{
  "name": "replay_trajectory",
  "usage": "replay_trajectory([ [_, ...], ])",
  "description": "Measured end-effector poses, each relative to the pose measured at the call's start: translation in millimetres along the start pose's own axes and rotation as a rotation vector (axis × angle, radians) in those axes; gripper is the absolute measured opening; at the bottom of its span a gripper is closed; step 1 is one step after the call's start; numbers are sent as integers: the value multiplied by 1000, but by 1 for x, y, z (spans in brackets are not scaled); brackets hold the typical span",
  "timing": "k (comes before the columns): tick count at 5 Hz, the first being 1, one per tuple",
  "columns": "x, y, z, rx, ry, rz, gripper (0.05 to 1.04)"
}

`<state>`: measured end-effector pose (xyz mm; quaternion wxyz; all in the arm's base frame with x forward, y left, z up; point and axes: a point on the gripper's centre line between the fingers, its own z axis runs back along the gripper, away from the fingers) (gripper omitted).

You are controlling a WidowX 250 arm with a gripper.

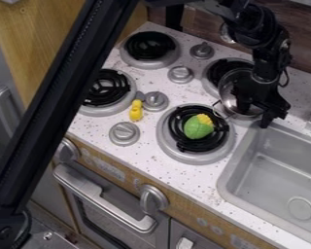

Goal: Put the silver pot from the top right burner to the bottom left burner

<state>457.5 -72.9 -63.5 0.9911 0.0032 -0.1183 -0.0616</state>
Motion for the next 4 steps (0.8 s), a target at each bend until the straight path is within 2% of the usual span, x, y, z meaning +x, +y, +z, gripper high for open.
replay_trajectory([
  [1,1,2,-1,6,-10,8,397],
  [2,4,3,1,14,-19,-32,206],
  [3,7,7,21,16,-42,-74,109],
  [4,16,36,53,61,-92,-61,69],
])
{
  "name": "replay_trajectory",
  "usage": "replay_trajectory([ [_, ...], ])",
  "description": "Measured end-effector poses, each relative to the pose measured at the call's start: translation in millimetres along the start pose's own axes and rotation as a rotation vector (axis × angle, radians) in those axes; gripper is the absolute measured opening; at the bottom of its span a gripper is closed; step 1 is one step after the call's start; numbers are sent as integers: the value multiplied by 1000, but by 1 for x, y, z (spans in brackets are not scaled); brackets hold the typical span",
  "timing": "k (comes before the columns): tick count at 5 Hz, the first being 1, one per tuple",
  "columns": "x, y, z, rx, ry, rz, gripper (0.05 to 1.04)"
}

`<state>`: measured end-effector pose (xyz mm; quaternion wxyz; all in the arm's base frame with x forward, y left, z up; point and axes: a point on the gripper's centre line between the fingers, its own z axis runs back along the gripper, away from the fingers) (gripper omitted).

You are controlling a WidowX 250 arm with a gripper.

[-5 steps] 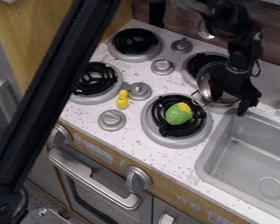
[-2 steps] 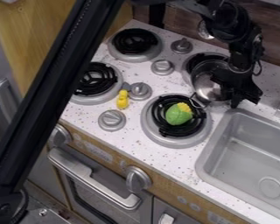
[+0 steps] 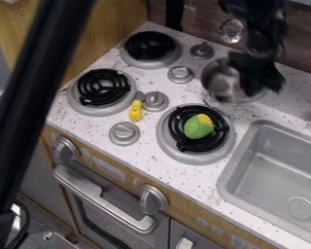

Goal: Put the silver pot from the top right burner to the bottom left burner

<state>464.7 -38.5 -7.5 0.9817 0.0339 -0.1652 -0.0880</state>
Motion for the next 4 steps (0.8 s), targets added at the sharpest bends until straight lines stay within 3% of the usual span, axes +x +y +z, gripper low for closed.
replay_trajectory([
  [1,-2,54,18,43,-11,77,65],
  [3,-54,141,7,93,75,209,65],
  [4,-79,179,10,146,131,222,65],
])
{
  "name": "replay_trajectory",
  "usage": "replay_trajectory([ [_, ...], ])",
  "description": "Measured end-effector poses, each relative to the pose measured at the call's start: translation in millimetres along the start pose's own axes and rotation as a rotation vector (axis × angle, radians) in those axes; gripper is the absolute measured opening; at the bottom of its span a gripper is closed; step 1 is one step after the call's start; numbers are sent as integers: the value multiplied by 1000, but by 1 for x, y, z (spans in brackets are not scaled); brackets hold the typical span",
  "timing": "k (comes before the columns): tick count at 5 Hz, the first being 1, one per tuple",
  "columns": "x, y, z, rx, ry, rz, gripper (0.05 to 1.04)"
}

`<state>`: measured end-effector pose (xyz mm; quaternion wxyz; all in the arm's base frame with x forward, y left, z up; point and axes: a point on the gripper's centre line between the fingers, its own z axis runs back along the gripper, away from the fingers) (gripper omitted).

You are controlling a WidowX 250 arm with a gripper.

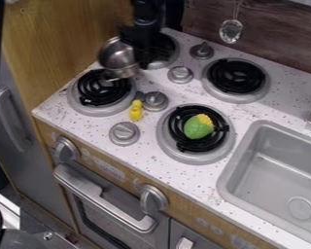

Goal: Put the silver pot from the top right burner to the bottom left burner

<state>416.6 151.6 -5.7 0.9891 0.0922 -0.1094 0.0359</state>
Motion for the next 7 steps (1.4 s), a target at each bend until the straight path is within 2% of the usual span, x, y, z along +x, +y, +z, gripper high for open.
replay_trajectory([
  [1,-14,20,-13,19,48,10,65],
  [2,-27,29,-20,18,99,18,65],
  [3,-39,26,-29,-10,143,-22,65],
  [4,-45,21,-31,-17,163,-42,82],
  [5,-51,13,-29,-25,208,-62,233],
  [6,-36,-3,2,-53,175,-72,496],
  [7,-37,-19,24,-80,152,-80,816],
])
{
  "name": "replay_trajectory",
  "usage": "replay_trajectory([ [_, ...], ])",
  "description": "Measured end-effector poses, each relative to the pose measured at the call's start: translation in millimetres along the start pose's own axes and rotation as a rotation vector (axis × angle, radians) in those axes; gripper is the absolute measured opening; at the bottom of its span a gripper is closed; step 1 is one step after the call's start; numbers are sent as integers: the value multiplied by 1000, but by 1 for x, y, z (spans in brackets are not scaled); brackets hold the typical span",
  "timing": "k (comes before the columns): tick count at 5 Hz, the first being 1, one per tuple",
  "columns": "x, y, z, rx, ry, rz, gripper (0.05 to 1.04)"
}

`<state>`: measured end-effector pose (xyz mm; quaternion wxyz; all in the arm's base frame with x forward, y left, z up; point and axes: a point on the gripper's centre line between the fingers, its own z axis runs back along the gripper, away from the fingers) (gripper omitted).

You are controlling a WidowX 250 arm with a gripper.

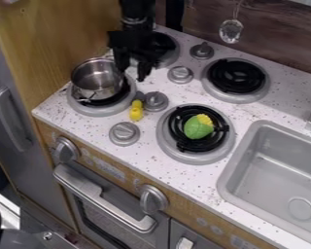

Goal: Put the silver pot from the top right burner to the bottom left burner

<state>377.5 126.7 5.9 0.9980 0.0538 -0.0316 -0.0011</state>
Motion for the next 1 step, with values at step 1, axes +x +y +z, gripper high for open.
replay_trajectory([
  [1,-8,-7,3,-5,21,14,999],
])
